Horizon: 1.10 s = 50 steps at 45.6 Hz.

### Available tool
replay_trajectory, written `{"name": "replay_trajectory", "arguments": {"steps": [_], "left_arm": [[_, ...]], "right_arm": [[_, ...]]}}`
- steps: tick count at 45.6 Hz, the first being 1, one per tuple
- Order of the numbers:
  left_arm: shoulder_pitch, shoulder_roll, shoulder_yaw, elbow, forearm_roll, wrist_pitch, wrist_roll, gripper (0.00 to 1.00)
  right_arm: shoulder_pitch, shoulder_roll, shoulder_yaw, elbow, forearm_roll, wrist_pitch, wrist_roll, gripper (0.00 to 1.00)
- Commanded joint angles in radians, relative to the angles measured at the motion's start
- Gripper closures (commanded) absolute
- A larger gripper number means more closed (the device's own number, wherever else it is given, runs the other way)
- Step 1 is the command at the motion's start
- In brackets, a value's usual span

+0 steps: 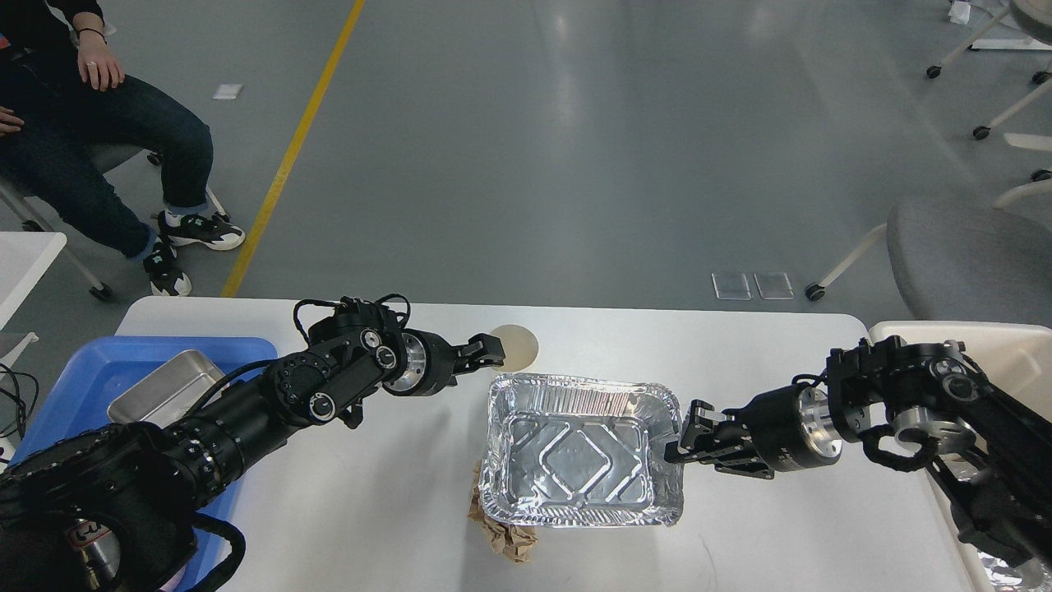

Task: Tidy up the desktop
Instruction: 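Grasp the paper cup with the left gripper and lift it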

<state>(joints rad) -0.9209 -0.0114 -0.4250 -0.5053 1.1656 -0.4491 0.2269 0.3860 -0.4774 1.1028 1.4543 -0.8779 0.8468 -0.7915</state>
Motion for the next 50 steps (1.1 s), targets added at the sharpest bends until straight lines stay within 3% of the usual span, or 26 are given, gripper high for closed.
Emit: {"name": "replay_trajectory", "arguments": {"steps": [1, 3, 12, 18, 26, 35, 43, 50], "left_arm": [[-0.003, 0.005, 0.009, -0.001, -0.003, 0.017, 0.000, 0.59], [-0.003, 0.005, 0.009, -0.001, -0.003, 0.017, 0.006, 0.63], [-0.009, 0.008, 0.011, -0.001, -0.003, 0.015, 0.060, 0.99], [-0.016, 0.008, 0.011, -0.002, -0.003, 0.009, 0.129, 1.00], [-0.026, 0.013, 0.009, -0.007, -0.003, 0.000, 0.153, 1.00], [-0.042, 0.045, 0.008, -0.018, -0.004, -0.005, 0.152, 1.00], [-0.075, 0.119, -0.012, -0.076, -0.011, -0.077, 0.131, 1.00], [-0.124, 0.209, -0.021, -0.156, -0.072, -0.146, 0.072, 1.00]], "right_arm": [[-0.002, 0.000, 0.000, 0.000, 0.000, 0.000, 0.000, 1.00], [-0.004, 0.000, 0.000, 0.000, -0.001, 0.000, 0.000, 1.00], [-0.006, -0.001, 0.000, 0.001, -0.001, 0.000, 0.000, 1.00], [-0.007, -0.001, 0.000, 0.003, -0.001, 0.000, 0.000, 1.00], [-0.009, -0.004, 0.002, 0.003, -0.001, 0.000, 0.000, 1.00], [-0.010, -0.007, 0.002, 0.003, -0.001, -0.002, 0.000, 1.00], [-0.010, -0.006, 0.002, 0.000, -0.001, -0.002, 0.000, 1.00], [-0.010, -0.006, 0.002, -0.005, -0.001, -0.002, 0.002, 1.00]]}}
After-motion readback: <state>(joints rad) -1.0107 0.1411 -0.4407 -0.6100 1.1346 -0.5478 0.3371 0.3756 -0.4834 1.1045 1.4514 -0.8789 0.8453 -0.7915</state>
